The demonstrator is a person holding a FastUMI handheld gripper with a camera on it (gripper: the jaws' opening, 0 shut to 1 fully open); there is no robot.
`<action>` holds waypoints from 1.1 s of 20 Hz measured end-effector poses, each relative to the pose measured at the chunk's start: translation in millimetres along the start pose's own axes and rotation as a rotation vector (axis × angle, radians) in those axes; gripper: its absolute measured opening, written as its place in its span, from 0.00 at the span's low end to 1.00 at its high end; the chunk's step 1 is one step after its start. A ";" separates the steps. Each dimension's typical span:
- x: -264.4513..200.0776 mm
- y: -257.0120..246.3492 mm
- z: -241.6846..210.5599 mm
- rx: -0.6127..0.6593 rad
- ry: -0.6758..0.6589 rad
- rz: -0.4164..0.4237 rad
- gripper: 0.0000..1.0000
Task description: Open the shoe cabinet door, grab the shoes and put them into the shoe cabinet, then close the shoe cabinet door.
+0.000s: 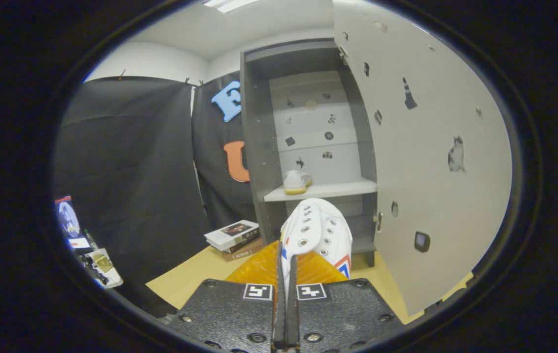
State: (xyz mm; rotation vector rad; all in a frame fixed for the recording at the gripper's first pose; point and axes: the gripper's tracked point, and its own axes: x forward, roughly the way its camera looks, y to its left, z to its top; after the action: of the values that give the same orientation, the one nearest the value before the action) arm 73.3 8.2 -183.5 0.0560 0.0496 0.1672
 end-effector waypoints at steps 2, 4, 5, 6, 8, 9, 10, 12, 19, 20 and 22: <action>4.2 -2.5 40.1 -0.002 -0.036 -0.012 0.05; 14.3 -8.4 77.9 0.001 -0.060 -0.034 0.05; 22.0 -11.3 94.4 -0.013 -0.063 -0.051 0.05; 30.3 -12.0 111.1 -0.026 -0.072 -0.067 0.05; 50.3 -8.6 139.3 -0.066 -0.079 -0.083 0.05; 61.2 -5.9 150.0 -0.087 -0.073 -0.085 0.05; 73.7 -4.3 159.1 -0.100 -0.066 -0.087 0.05; 103.3 -3.6 179.9 -0.101 -0.060 -0.096 0.05; 208.3 -45.3 208.2 -0.214 0.049 -0.209 0.05; 219.8 -57.2 207.5 -0.225 0.076 -0.234 0.05; 253.4 -79.1 205.2 -0.278 0.109 -0.265 0.05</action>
State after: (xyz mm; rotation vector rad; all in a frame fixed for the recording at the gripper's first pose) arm 347.0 -37.8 5.1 -0.2362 0.1409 -0.0885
